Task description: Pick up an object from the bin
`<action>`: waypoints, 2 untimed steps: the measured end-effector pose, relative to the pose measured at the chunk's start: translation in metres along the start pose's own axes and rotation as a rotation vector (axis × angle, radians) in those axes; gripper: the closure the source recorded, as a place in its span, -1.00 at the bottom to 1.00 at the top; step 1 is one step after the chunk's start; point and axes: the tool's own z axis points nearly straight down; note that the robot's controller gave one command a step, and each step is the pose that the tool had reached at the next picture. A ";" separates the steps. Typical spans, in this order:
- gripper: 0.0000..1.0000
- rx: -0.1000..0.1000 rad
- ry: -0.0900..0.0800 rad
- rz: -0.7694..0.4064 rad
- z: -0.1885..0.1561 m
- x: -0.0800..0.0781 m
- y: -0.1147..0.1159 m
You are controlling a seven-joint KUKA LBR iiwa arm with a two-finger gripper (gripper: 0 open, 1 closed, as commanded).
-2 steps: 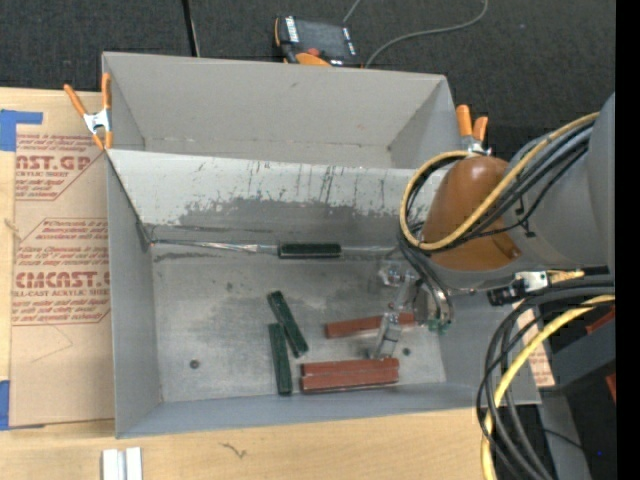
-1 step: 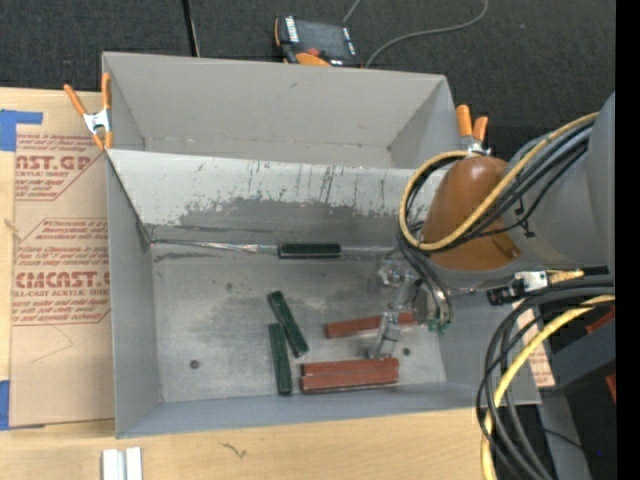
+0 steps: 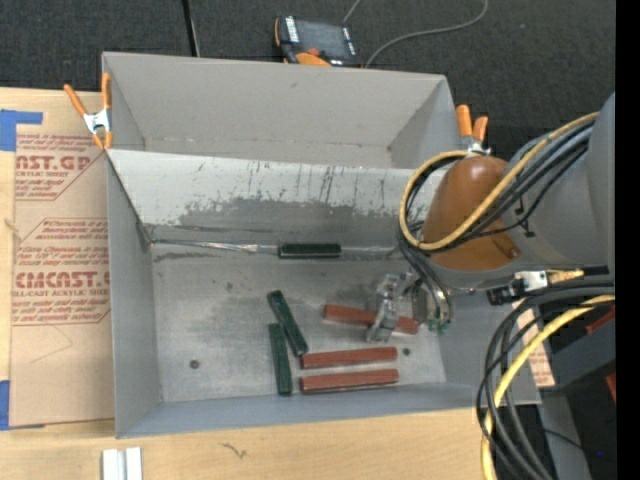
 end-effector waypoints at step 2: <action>1.00 -0.001 -0.008 -0.002 -0.133 -0.003 0.002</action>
Offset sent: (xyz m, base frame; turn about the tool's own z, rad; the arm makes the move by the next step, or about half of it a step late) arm 0.0000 -0.0001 0.0366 0.0000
